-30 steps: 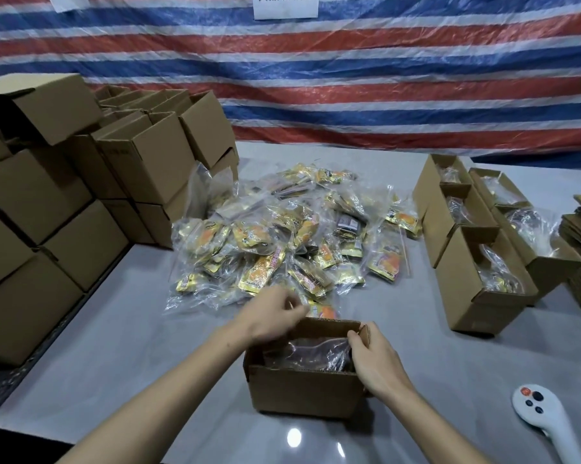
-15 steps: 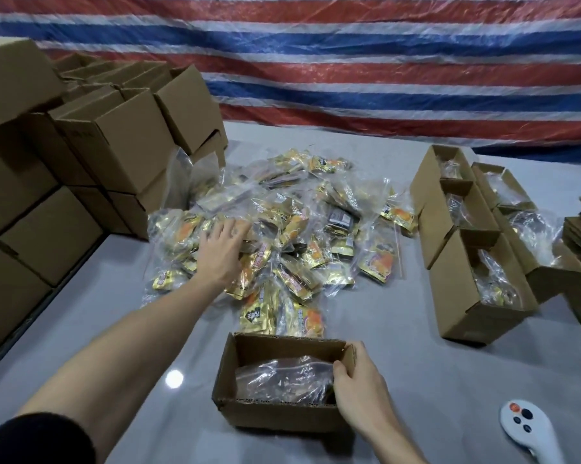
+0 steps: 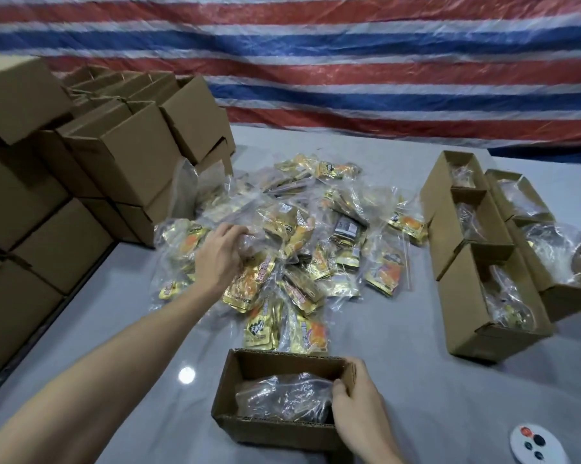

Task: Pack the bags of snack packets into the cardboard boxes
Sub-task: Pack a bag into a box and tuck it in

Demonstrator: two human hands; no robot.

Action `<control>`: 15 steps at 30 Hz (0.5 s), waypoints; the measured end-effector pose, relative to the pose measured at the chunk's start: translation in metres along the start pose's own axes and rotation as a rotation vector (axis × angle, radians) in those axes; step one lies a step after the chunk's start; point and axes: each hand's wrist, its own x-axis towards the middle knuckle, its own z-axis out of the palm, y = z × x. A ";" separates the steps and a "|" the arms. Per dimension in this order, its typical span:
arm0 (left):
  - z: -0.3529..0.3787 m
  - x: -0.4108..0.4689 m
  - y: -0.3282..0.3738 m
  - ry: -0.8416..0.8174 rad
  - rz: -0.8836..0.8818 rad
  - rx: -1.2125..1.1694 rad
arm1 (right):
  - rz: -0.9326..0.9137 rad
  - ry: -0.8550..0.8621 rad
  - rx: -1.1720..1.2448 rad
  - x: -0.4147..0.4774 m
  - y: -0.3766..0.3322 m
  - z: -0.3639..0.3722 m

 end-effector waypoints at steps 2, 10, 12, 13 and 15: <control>-0.009 0.001 0.006 0.062 -0.065 -0.048 | -0.019 0.008 -0.010 0.005 0.003 0.001; -0.061 -0.013 0.042 0.221 -0.485 -0.474 | -0.076 0.035 -0.003 0.002 0.011 0.006; -0.075 -0.025 0.055 0.195 -0.513 -0.653 | -0.084 0.050 0.001 -0.001 0.012 0.006; -0.082 -0.033 0.062 0.166 -0.527 -0.708 | -0.087 0.056 0.001 -0.003 0.011 0.007; -0.089 -0.053 0.076 0.079 -0.549 -0.770 | -0.081 0.067 -0.029 -0.005 0.009 0.008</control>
